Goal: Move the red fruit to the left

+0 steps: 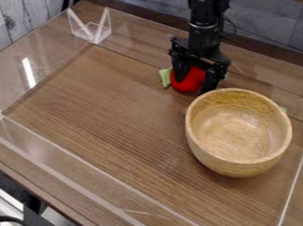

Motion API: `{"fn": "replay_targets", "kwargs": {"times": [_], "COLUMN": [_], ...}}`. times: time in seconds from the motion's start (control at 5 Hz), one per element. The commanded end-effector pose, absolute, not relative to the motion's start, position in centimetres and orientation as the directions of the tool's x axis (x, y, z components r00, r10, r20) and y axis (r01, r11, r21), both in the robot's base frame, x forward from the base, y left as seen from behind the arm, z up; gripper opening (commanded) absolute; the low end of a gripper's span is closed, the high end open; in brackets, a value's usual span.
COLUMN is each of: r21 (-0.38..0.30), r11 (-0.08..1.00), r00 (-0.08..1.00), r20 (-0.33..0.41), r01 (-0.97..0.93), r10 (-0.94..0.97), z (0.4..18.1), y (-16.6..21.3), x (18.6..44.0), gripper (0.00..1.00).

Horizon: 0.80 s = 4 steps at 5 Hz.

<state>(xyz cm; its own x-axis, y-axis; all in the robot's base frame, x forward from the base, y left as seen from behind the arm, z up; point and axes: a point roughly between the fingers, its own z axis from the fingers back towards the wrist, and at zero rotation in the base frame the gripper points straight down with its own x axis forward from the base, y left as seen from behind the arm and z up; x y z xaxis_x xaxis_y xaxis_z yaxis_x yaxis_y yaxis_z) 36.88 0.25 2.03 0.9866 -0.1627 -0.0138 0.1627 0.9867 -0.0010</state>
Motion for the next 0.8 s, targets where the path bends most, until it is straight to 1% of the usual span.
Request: {"fn": "replay_targets", "kwargs": {"times": [0.0,0.2,0.4,0.6], "r21": [0.01,0.009,0.008,0.002], "r11": [0.978,0.978,0.979,0.981], "r00": [0.978,0.978,0.979,0.979], "r20": [0.005,0.008,0.031,0.064], "r01": [0.208,0.207,0.203,0.195], "r10": [-0.208,-0.207,-0.203,-0.195], "z": [0.8,0.8,2.1,4.0], "y": [0.7,0.7,1.0,1.3], "x": [37.4,37.3,37.3,37.1], "gripper": [1.0,0.0,0.0,0.0]}}
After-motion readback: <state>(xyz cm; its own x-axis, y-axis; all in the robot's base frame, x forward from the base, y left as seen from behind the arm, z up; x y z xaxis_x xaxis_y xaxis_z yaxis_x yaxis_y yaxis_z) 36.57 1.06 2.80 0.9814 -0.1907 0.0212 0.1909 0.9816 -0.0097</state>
